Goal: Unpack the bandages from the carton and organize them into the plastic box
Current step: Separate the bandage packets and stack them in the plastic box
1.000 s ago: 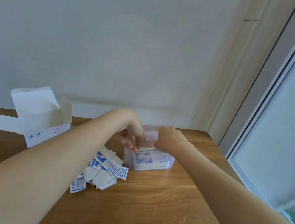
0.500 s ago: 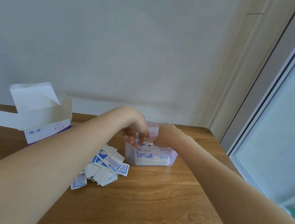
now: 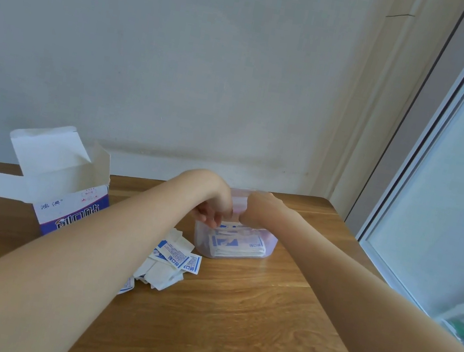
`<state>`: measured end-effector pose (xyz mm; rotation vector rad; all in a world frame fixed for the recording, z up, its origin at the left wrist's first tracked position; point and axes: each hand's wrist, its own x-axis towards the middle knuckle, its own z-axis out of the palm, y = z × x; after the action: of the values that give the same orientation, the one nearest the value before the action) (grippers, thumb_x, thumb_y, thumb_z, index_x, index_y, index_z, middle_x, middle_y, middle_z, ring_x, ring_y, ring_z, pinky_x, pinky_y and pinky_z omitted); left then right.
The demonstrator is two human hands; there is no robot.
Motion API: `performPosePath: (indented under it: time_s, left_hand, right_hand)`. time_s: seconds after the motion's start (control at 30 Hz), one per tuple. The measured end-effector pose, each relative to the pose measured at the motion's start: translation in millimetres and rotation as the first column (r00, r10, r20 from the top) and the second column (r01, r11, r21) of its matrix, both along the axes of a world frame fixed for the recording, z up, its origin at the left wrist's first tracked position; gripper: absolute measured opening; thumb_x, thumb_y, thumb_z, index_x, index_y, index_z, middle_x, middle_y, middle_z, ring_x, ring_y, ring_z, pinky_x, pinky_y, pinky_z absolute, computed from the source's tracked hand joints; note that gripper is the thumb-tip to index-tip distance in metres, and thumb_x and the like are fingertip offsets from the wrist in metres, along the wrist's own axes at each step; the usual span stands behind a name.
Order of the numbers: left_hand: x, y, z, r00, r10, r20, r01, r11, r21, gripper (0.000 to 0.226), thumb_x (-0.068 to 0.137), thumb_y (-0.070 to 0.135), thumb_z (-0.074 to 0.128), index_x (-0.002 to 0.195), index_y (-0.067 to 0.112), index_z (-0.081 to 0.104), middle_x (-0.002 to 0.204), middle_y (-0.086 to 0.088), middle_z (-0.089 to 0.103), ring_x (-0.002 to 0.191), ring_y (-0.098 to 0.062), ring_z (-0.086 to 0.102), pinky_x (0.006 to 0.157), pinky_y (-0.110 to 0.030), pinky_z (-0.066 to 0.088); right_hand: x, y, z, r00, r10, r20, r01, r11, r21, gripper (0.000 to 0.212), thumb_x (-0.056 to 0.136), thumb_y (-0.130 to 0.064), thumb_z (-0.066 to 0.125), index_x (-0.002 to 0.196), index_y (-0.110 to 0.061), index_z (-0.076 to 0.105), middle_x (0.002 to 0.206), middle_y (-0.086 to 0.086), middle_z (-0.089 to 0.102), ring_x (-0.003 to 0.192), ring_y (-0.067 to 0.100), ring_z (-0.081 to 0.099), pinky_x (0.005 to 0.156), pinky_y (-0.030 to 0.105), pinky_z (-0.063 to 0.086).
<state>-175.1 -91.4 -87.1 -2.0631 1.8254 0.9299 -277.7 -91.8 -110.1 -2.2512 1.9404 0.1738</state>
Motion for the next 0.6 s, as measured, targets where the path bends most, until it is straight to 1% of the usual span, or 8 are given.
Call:
performPosePath:
  time_s: [0.13, 0.17, 0.23, 0.3, 0.37, 0.43, 0.53, 0.6]
  left_hand:
    - [-0.9, 1.1, 1.4, 1.000, -0.008, 0.013, 0.008, 1.000, -0.022, 0.030, 0.098, 0.027, 0.041, 0.078, 0.011, 0.056, 0.065, -0.001, 0.056, 0.052, -0.009, 0.048, 0.035, -0.008, 0.037]
    - [-0.8, 1.8, 2.2, 1.000, -0.013, 0.011, 0.014, 0.999, -0.035, 0.029, 0.097, 0.026, 0.041, 0.078, 0.010, 0.056, 0.066, -0.003, 0.058, 0.053, -0.011, 0.050, 0.036, -0.010, 0.039]
    - [0.0, 4.8, 5.7, 1.000, -0.022, 0.001, 0.022, 0.995, -0.100, 0.027, 0.097, 0.021, 0.041, 0.078, 0.007, 0.056, 0.076, -0.008, 0.064, 0.056, -0.014, 0.053, 0.045, -0.018, 0.043]
    - [2.7, 8.7, 11.5, 0.999, -0.031, -0.022, 0.026, 0.975, -0.220, 0.026, 0.095, 0.015, 0.041, 0.076, 0.006, 0.056, 0.082, -0.014, 0.067, 0.056, -0.017, 0.054, 0.052, -0.022, 0.044]
    - [8.8, 14.0, 19.0, 0.997, -0.051, -0.061, 0.027, 0.938, -0.345, 0.028, 0.094, 0.013, 0.040, 0.072, 0.008, 0.055, 0.075, -0.013, 0.067, 0.052, -0.017, 0.056, 0.052, -0.022, 0.043]
    - [19.3, 22.9, 25.4, 0.994, -0.076, -0.083, 0.031, 0.896, -0.443, 0.028, 0.092, 0.012, 0.041, 0.069, 0.010, 0.056, 0.071, -0.010, 0.070, 0.042, -0.011, 0.057, 0.050, -0.020, 0.041]
    - [38.9, 43.4, 27.7, 0.994, -0.100, -0.041, 0.068, 0.874, -0.481, 0.028, 0.091, 0.013, 0.041, 0.069, 0.011, 0.058, 0.068, -0.009, 0.072, 0.032, -0.002, 0.053, 0.044, -0.016, 0.039]
    - [53.3, 58.6, 23.6, 0.997, -0.081, -0.018, 0.064, 0.888, -0.454, 0.027, 0.091, 0.012, 0.042, 0.070, 0.011, 0.059, 0.063, -0.003, 0.068, 0.037, -0.003, 0.055, 0.042, -0.016, 0.039]
  right_hand:
    - [0.6, -0.3, -0.4, 1.000, -0.006, 0.000, 0.006, 1.000, 0.019, 0.031, 0.092, -0.011, 0.045, 0.121, -0.002, 0.051, 0.136, 0.019, 0.045, 0.085, 0.022, 0.044, 0.049, 0.021, 0.030]
    - [0.1, 0.6, 0.4, 1.000, -0.004, 0.000, 0.004, 1.000, 0.019, 0.031, 0.092, -0.011, 0.044, 0.121, -0.002, 0.051, 0.135, 0.019, 0.047, 0.085, 0.022, 0.044, 0.049, 0.021, 0.030]
    - [-1.2, 4.3, 4.7, 1.000, 0.018, 0.008, -0.018, 1.000, -0.001, 0.028, 0.092, -0.011, 0.044, 0.117, -0.002, 0.052, 0.115, 0.014, 0.055, 0.084, 0.022, 0.044, 0.048, 0.020, 0.029]
    - [-2.9, 10.8, 14.4, 0.998, 0.051, 0.036, -0.049, 0.998, -0.050, 0.021, 0.092, -0.010, 0.044, 0.109, -0.003, 0.054, 0.097, 0.012, 0.053, 0.082, 0.024, 0.046, 0.048, 0.020, 0.030]
    - [-2.5, 21.8, 28.5, 0.995, 0.071, 0.075, -0.060, 0.987, -0.146, 0.018, 0.091, -0.008, 0.045, 0.105, -0.004, 0.054, 0.103, 0.017, 0.057, 0.087, 0.031, 0.053, 0.055, 0.023, 0.037]
    - [1.7, 36.1, 43.6, 0.987, 0.093, 0.135, -0.050, 0.955, -0.294, 0.018, 0.091, -0.011, 0.046, 0.103, -0.004, 0.056, 0.108, 0.017, 0.058, 0.095, 0.035, 0.056, 0.066, 0.028, 0.037]
    - [15.9, 64.0, 53.5, 0.945, 0.237, 0.227, -0.107, 0.876, -0.470, 0.022, 0.091, -0.019, 0.045, 0.076, -0.005, 0.053, 0.086, 0.018, 0.055, 0.077, 0.034, 0.049, 0.064, 0.030, 0.031]
    - [29.4, 84.6, 43.3, 0.894, 0.372, 0.250, -0.221, 0.851, -0.477, 0.026, 0.091, -0.023, 0.045, 0.080, -0.005, 0.059, 0.082, 0.018, 0.058, 0.075, 0.033, 0.053, 0.062, 0.030, 0.031]
